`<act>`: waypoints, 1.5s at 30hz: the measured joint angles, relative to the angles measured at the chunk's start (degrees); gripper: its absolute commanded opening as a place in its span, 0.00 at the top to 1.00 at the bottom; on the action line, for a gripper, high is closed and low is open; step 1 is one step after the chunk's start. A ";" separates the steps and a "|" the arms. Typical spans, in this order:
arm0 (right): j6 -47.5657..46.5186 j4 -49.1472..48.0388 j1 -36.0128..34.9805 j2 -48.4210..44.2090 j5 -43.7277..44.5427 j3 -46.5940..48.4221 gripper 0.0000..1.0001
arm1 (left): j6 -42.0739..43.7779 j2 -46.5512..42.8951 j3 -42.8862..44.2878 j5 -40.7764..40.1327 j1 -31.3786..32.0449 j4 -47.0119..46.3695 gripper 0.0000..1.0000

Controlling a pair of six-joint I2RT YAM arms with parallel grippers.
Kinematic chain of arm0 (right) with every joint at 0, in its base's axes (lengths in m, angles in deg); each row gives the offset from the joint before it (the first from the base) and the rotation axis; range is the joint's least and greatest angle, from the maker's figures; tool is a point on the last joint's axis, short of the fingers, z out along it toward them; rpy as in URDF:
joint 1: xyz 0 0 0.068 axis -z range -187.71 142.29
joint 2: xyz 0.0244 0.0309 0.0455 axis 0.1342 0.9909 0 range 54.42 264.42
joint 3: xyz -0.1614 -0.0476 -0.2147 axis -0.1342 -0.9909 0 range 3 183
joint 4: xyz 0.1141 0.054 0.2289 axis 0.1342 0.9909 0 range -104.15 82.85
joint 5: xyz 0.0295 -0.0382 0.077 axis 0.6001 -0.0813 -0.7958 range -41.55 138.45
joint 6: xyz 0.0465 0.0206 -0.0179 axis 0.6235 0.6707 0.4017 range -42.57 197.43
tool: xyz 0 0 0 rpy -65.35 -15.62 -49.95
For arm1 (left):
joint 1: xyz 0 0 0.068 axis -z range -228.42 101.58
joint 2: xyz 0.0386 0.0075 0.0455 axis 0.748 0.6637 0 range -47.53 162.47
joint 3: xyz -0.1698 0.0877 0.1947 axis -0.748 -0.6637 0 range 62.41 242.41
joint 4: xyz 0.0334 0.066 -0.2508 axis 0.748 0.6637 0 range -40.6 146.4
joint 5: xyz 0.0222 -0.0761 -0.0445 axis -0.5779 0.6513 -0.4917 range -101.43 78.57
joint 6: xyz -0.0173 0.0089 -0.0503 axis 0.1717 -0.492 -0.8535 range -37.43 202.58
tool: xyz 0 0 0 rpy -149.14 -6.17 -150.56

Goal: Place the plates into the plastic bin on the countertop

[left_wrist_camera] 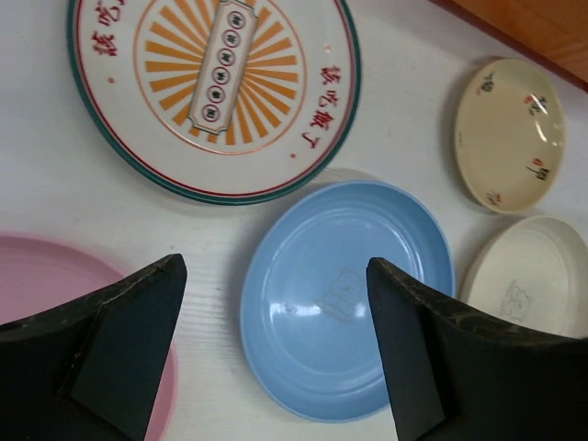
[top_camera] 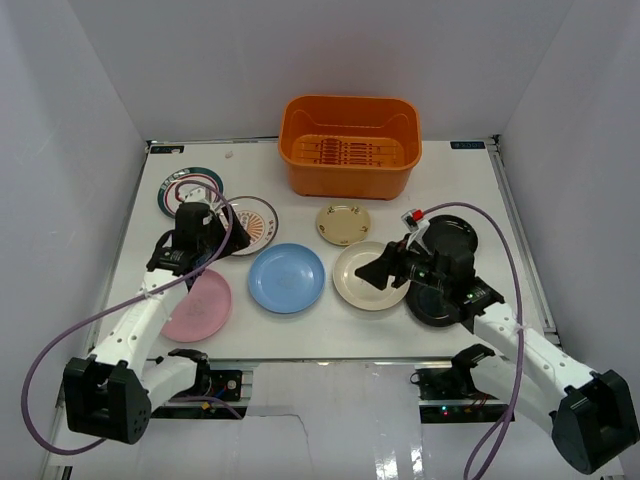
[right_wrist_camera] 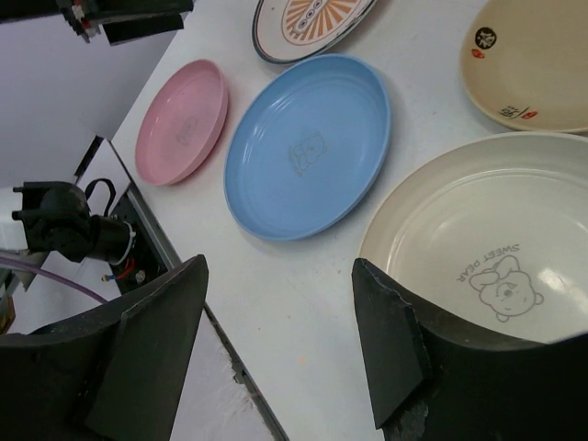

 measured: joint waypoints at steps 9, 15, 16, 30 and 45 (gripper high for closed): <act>-2.21 -0.50 -9.11 5.53 5.14 0.00 0.30 | -4.24 10.73 0.00 -3.98 -9.66 -3.13 0.23; -2.80 -0.79 -11.93 6.82 7.37 0.00 0.30 | -5.31 19.63 0.68 -2.40 -16.20 -8.20 0.26; -2.82 -0.98 -12.22 7.08 7.58 0.00 0.30 | -5.40 21.16 0.87 -1.90 -16.33 -9.14 0.28; -2.69 -2.95 -17.59 11.91 10.23 0.02 0.30 | -8.26 32.72 1.40 5.70 -19.65 -19.67 0.59; 1.29 -3.93 -20.39 16.00 12.61 4.72 0.04 | -15.28 26.12 -6.12 7.30 -19.67 -28.48 1.00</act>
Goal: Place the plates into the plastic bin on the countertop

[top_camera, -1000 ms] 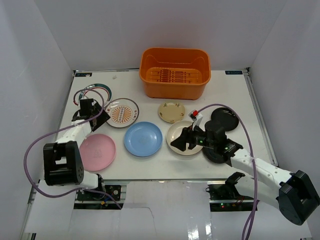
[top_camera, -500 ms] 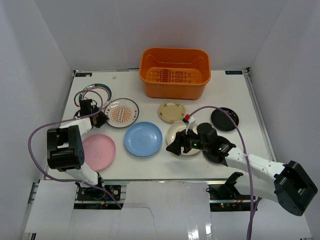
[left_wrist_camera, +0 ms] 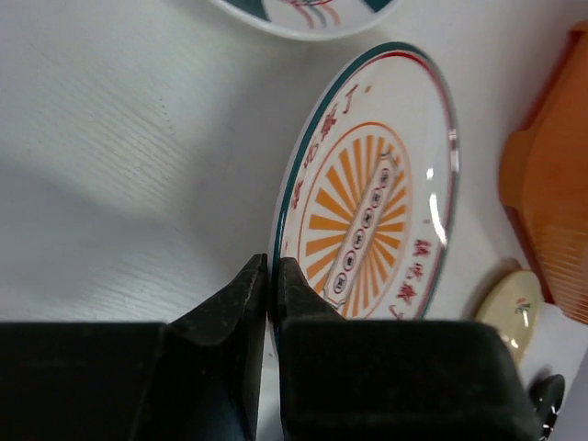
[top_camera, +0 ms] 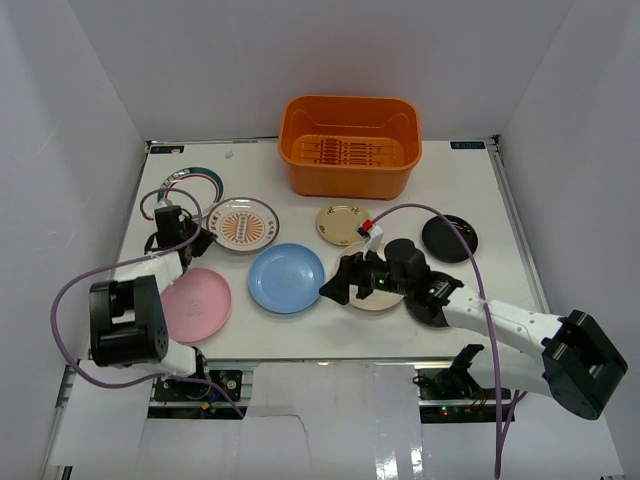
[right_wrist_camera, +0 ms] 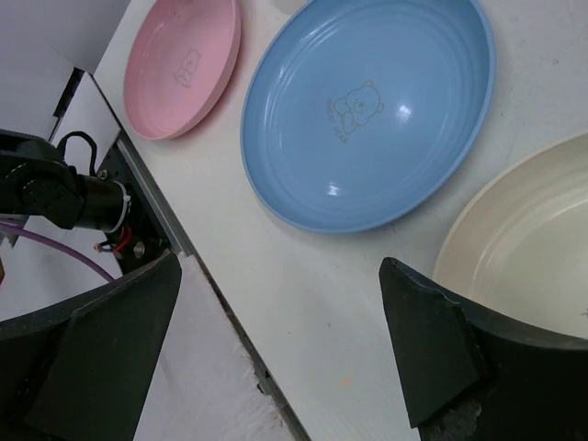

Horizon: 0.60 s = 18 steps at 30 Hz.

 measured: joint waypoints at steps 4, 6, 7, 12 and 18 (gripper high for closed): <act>1.92 -0.81 -0.04 4.00 0.46 2.93 0.06 | -0.96 -10.45 -2.01 0.42 0.00 -0.09 1.00; 2.97 -0.90 -0.07 6.80 0.70 5.64 0.09 | -1.57 -16.11 -3.87 1.14 0.00 -0.98 1.00; 3.65 -0.98 -0.07 8.15 0.83 7.06 0.10 | -2.10 -18.91 -4.87 1.99 -0.13 -1.55 1.00; 6.10 -1.49 -0.07 14.53 2.64 15.34 0.10 | -2.73 -28.63 -8.11 8.37 -0.11 -1.99 1.00; 8.55 -2.43 0.52 20.24 6.62 23.65 0.10 | -2.80 -36.02 -11.52 18.36 -0.11 0.31 1.00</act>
